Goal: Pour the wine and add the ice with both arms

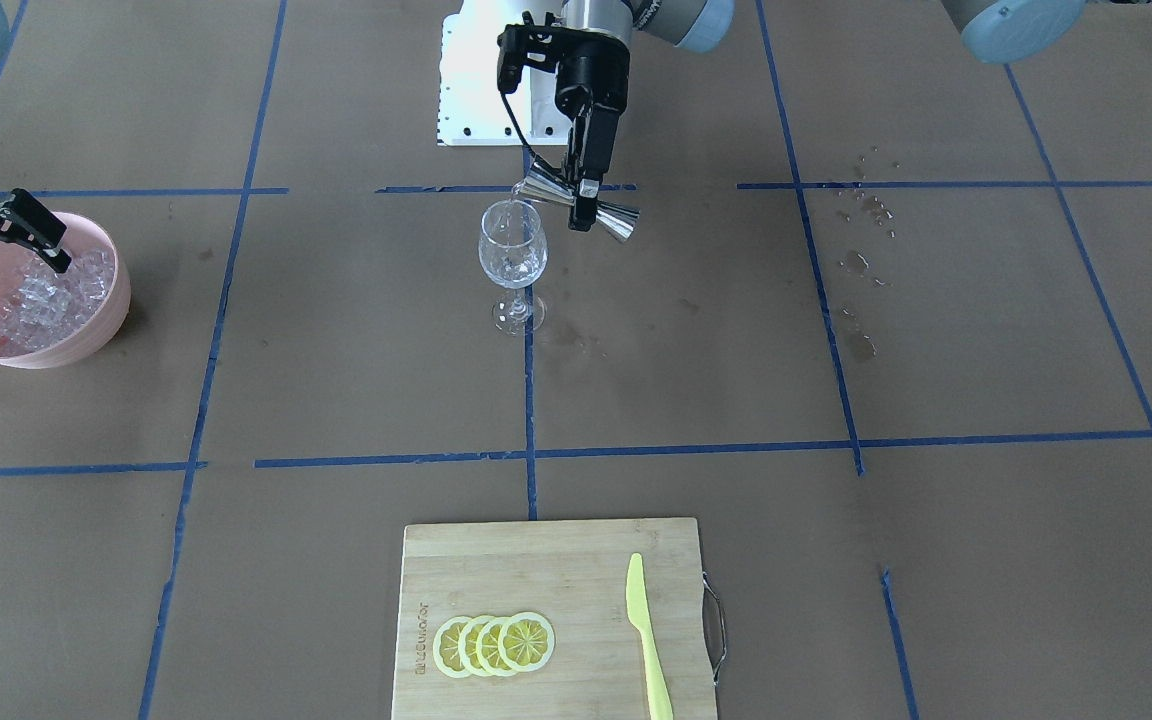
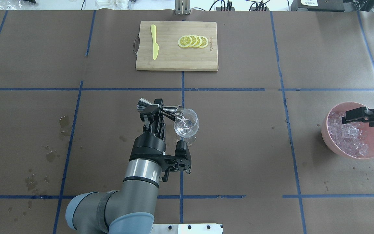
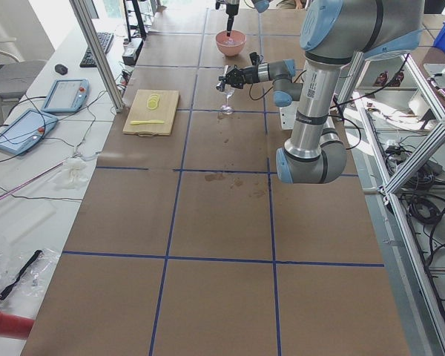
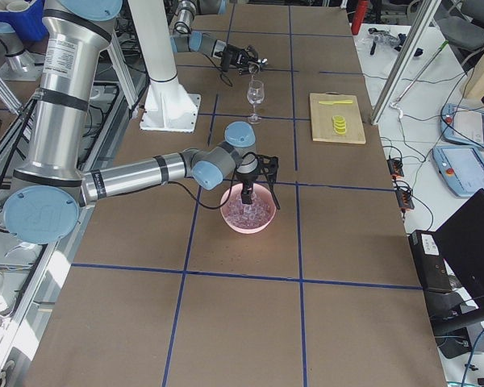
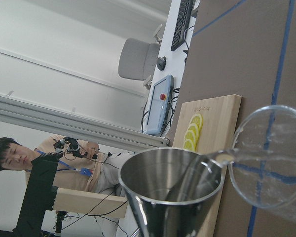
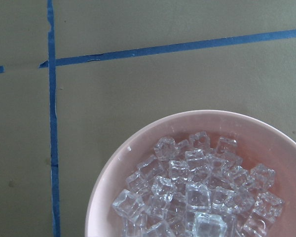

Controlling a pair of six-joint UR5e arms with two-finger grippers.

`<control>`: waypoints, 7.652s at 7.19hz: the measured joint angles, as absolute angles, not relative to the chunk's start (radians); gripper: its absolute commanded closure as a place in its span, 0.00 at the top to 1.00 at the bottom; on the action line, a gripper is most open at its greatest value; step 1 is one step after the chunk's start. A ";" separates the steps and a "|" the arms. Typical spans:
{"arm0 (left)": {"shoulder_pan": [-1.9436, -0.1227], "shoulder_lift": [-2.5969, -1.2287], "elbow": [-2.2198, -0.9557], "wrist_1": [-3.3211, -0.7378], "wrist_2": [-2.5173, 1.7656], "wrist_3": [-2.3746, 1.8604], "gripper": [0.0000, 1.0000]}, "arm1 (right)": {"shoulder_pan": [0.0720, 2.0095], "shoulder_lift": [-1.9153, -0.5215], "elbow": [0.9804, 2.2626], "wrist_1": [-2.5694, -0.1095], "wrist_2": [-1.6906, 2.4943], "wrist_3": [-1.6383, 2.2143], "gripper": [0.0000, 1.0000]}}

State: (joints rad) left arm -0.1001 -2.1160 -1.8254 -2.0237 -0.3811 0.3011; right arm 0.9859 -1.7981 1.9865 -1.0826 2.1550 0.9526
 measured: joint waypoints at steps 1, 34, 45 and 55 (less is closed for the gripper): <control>-0.101 -2.117 -1.827 -2.023 -0.370 0.345 0.00 | 0.986 -1.797 1.987 -1.082 2.156 0.953 1.00; -0.181 -1.676 -1.817 -2.778 -0.255 0.478 0.00 | 0.902 -1.805 1.898 -1.075 2.085 0.974 0.35; -0.175 -1.560 -1.737 -2.887 -0.317 -0.027 0.00 | 0.994 -1.805 1.974 -1.075 2.091 0.966 0.00; -0.170 -1.554 -1.603 -2.885 -0.413 -0.929 0.00 | 1.035 -1.697 2.158 -1.068 2.178 1.103 0.00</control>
